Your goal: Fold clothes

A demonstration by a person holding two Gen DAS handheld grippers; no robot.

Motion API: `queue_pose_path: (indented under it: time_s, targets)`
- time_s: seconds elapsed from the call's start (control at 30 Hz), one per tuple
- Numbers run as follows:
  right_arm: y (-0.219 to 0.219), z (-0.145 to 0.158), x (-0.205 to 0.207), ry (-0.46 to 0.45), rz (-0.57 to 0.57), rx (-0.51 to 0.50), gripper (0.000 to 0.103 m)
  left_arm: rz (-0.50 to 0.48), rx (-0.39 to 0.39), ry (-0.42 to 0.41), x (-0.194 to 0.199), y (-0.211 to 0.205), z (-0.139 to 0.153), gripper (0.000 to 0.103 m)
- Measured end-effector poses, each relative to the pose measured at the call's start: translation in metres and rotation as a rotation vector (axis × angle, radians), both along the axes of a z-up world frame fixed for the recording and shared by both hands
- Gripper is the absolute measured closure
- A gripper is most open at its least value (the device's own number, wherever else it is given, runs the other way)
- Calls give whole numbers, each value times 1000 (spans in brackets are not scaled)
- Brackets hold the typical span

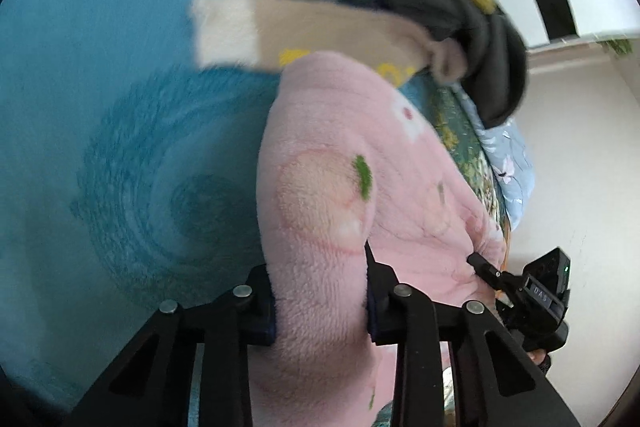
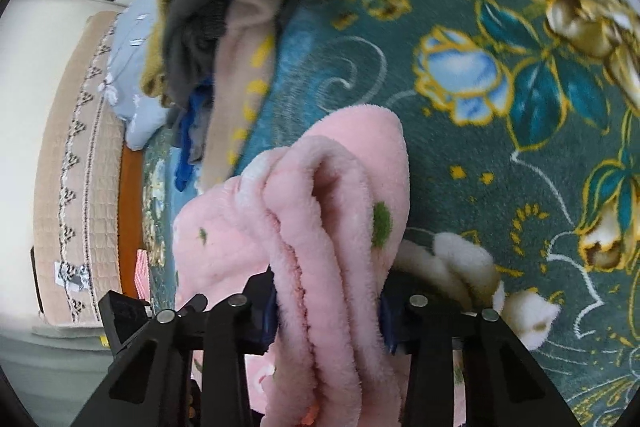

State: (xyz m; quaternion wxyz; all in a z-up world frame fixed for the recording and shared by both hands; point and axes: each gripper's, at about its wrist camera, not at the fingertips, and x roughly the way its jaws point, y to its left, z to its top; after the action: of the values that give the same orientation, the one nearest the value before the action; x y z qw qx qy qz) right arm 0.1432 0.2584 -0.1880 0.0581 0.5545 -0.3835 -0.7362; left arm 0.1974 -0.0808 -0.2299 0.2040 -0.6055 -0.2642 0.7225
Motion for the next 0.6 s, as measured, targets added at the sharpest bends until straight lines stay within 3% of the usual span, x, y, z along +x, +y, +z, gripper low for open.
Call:
queue_pose_path:
  time_s: [0.13,0.4,0.6]
  targets:
    - [1,36,-2,83,20,12,63,-23,-6,107,1,5,39,72]
    - [-22,119,-8,306,108,21,63,21,23,283,-15,-38,124,72]
    - [-62,136,-39,344,180,-25,63,92,-19,323,-28,-82,153,72]
